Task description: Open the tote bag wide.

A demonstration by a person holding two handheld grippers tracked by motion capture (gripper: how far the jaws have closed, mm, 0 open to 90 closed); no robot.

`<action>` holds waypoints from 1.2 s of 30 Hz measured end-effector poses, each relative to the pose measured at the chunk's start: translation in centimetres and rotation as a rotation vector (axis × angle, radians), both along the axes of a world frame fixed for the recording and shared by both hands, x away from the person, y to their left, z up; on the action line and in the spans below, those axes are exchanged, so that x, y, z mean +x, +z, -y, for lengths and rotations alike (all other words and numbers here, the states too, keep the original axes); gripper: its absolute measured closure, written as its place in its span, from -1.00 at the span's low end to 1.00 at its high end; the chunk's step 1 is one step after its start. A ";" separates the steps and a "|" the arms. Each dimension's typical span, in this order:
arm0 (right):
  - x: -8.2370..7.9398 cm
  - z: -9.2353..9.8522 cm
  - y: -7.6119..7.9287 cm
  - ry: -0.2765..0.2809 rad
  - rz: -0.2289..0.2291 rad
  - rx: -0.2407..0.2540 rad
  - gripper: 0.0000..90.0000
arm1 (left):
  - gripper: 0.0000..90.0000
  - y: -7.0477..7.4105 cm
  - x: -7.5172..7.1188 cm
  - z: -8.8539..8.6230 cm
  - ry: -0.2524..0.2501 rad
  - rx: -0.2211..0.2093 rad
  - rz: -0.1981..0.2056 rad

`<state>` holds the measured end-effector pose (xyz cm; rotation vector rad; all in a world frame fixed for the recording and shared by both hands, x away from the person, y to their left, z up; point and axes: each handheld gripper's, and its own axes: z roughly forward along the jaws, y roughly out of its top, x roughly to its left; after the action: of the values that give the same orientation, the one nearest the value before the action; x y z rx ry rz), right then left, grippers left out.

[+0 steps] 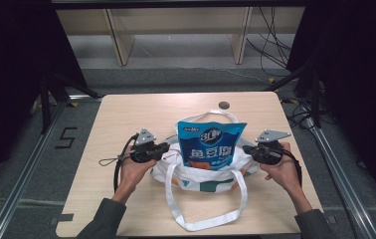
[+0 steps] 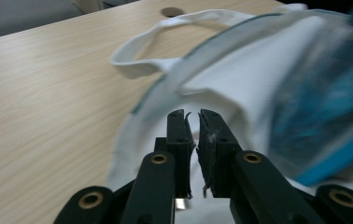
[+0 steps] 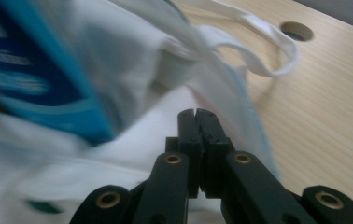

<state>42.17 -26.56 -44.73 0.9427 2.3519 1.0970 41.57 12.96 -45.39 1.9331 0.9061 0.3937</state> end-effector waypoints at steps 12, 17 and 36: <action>-3.5 -1.6 -3.8 0.057 -0.118 -0.100 1.00 | 0.91 -5.1 -2.6 1.7 -0.096 0.184 -0.053; -3.7 -2.2 -4.1 0.077 -0.102 -0.162 1.00 | 0.91 -4.6 -3.1 2.3 -0.061 0.205 -0.026; -2.4 -2.8 -4.8 0.038 -0.117 -0.127 1.00 | 0.99 -6.1 -2.0 2.8 -0.054 0.204 -0.028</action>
<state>39.76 -23.79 -49.54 0.9427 2.5104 0.9163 39.56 10.14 -51.46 2.1494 0.8567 0.4431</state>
